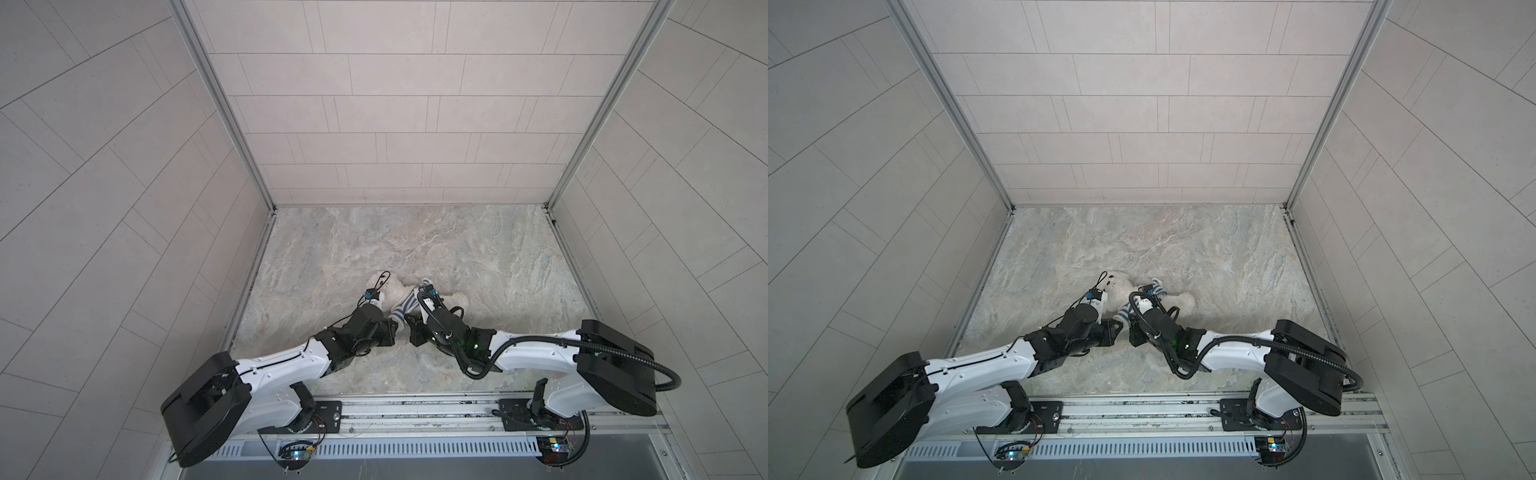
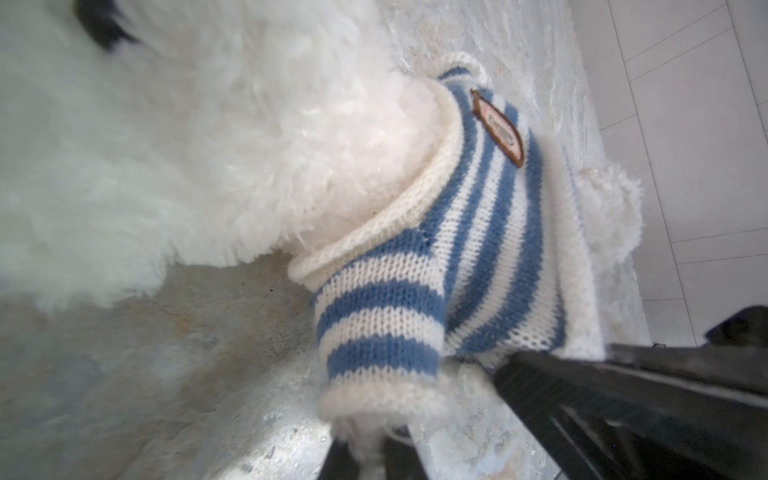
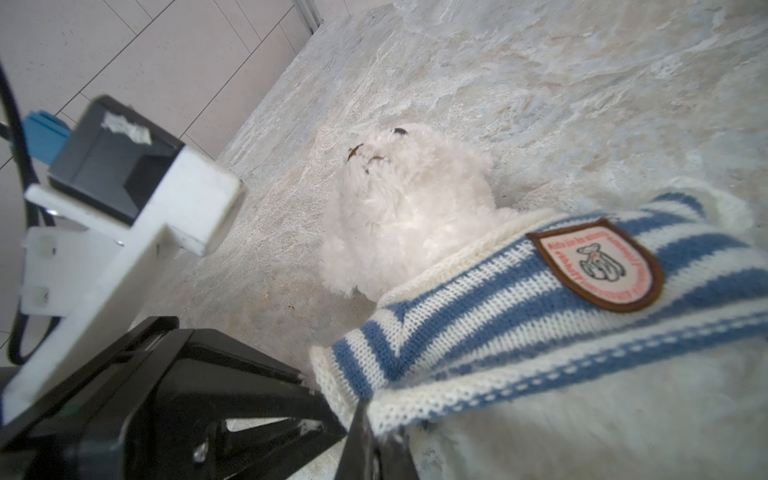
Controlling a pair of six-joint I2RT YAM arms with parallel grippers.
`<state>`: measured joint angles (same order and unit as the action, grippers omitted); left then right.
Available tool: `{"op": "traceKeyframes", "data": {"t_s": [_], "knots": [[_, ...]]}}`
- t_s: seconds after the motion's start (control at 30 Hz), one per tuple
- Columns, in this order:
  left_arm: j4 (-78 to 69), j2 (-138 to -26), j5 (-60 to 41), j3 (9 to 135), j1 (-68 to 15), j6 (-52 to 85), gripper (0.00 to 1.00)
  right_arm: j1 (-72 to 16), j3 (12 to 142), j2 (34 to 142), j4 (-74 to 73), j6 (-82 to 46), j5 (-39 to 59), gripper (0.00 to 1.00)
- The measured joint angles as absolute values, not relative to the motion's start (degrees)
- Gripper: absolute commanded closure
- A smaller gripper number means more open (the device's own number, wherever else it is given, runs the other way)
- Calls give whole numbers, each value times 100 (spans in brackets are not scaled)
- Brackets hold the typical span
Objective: Dress the teddy bear
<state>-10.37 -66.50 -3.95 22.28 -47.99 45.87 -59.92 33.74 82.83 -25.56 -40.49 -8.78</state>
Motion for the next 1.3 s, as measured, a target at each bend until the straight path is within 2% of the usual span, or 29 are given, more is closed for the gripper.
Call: {"op": "traceKeyframes", "data": {"t_s": [0.07,0.3,0.47,0.67,0.83,0.9,0.97,1.07,1.17,1.3], "knots": [[-1046,-6602,-403,2228,-4768,4609,100,-5996,3286,8182,-2547,-3983,-982,100],[-1050,-6302,-742,2206,-4512,4510,100,-5935,3118,7422,-1865,-3660,-1433,100],[-1094,-5994,-1444,2152,-4156,4265,100,-5752,2864,6991,-1522,-3577,-1564,100],[-1083,-5870,-2436,2145,-3865,3935,100,-5618,2810,6960,-1258,-3581,-1575,100],[-1339,-5765,-2867,1951,-3815,4049,100,-5618,2742,6914,-1225,-3599,-1577,100],[-1365,-5710,-2956,1931,-3811,4101,100,-5618,2659,6840,-1315,-3579,-1520,92],[-1372,-5642,-2976,1931,-3809,4134,100,-5618,2576,6790,-1529,-3426,-1347,76],[-1341,-5590,-2928,1931,-3793,4174,100,-5653,2591,6790,-1699,-3055,-1037,64],[-1332,-5596,-2875,1931,-3787,4244,100,-5819,2698,6790,-1809,-2749,-827,60],[-1341,-5612,-2838,1933,-3787,4353,100,-6053,2853,6790,-1916,-2401,-642,59]]}}
